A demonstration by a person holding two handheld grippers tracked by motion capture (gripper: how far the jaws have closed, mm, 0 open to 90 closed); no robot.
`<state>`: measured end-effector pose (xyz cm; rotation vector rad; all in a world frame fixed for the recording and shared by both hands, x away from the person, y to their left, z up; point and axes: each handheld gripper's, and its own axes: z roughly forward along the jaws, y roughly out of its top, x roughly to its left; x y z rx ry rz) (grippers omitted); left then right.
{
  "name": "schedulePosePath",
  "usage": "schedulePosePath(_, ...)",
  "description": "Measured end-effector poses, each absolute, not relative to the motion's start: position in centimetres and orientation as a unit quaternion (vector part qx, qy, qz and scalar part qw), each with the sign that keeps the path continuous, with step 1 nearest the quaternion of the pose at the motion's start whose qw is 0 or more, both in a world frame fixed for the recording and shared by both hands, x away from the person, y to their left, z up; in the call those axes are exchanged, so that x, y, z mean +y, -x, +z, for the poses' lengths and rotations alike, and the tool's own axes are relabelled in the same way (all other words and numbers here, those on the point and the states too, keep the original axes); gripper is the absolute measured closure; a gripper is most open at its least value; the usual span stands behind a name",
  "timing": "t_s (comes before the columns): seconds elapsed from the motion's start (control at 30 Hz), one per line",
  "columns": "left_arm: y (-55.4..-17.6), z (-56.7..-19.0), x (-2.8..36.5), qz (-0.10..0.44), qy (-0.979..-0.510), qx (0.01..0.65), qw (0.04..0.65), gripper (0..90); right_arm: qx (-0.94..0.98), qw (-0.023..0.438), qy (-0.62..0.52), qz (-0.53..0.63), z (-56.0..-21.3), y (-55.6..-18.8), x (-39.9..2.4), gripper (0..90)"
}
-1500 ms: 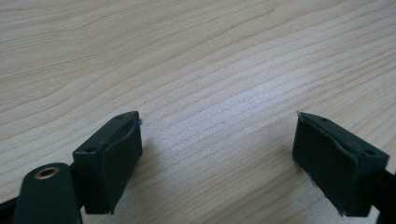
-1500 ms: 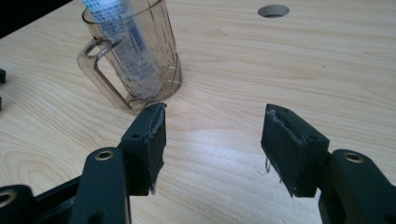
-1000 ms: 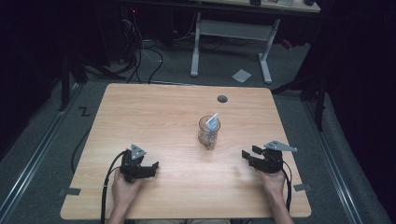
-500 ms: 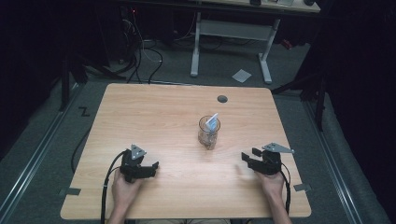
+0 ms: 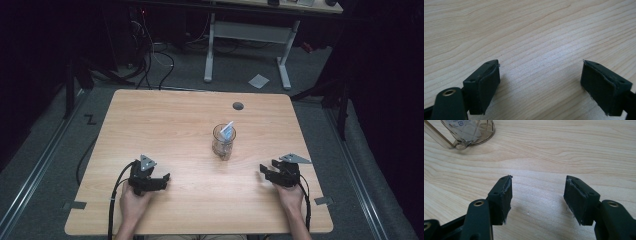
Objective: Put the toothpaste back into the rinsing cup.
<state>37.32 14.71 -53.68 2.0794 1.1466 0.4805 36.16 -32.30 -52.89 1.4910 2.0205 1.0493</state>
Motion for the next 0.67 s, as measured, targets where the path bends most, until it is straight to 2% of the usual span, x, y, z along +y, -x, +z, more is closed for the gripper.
schedulePosePath(0.17,-37.3,-53.7,14.7,0.186,-0.803,0.443,0.352,16.2,0.741,0.215,-0.534,0.346,-53.0,-36.4,-31.9,37.0)
schedulePosePath(0.27,-37.3,-53.7,14.7,0.186,-0.804,0.443,0.352,16.2,0.756,0.235,-0.521,0.319,-53.1,-36.4,-31.3,36.5)
schedulePosePath(0.67,-37.3,-53.7,14.7,0.186,-0.803,0.443,0.352,16.2,0.755,0.234,-0.523,0.319,-53.1,-36.4,-31.3,33.9)
